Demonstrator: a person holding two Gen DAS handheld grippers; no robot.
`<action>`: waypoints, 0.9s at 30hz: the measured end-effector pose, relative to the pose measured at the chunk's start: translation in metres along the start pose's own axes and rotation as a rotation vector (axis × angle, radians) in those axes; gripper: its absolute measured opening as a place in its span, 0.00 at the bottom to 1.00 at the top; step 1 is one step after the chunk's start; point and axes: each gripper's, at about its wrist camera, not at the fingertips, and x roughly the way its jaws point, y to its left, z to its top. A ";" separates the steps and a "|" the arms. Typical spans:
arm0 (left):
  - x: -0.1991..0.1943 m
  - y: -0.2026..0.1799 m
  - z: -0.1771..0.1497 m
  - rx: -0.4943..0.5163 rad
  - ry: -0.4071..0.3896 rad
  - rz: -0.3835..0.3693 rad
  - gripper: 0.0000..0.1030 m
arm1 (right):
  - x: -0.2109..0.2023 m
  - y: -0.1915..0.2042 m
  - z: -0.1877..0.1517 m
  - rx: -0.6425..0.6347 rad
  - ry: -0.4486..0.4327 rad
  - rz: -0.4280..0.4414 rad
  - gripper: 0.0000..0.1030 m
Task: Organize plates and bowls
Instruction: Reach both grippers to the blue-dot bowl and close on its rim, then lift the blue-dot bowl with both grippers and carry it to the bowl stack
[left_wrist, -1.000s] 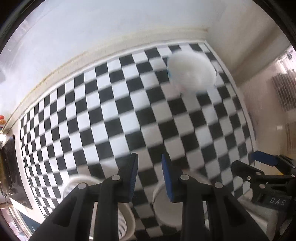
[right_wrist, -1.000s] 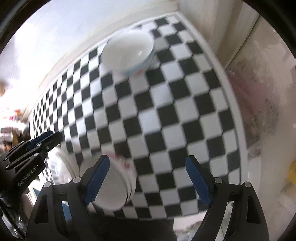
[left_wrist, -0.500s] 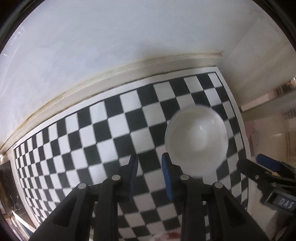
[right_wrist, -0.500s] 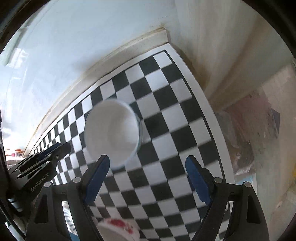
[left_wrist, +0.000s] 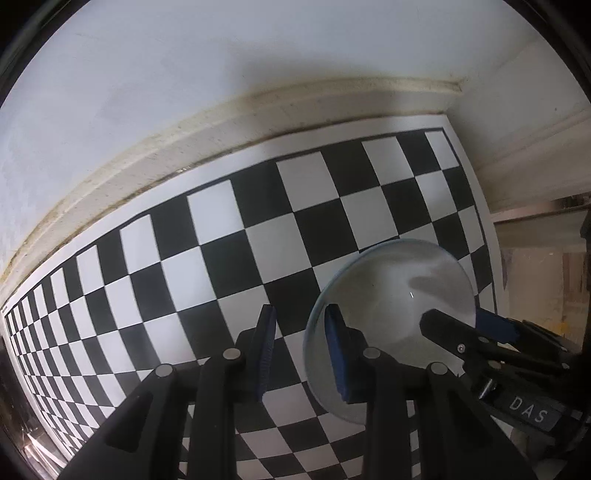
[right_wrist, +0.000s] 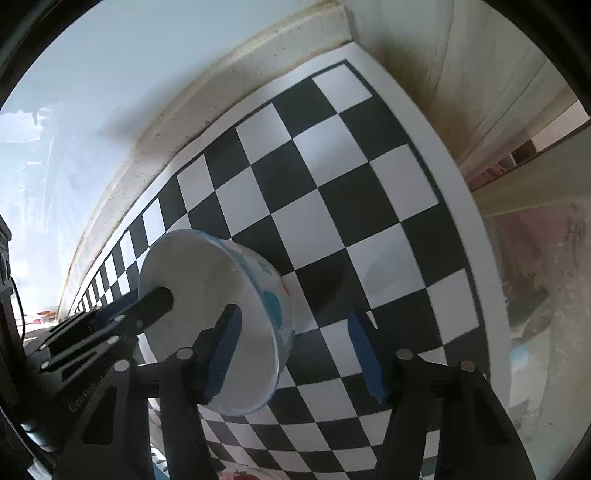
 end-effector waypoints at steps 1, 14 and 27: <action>0.003 0.000 0.000 0.003 0.006 -0.004 0.25 | 0.002 -0.001 0.000 0.005 0.006 0.006 0.57; 0.022 0.002 0.010 0.008 0.014 -0.052 0.18 | 0.026 0.001 0.003 0.009 0.070 0.060 0.21; 0.009 0.005 0.004 -0.011 -0.011 -0.076 0.18 | 0.022 0.000 -0.007 -0.026 0.061 0.020 0.10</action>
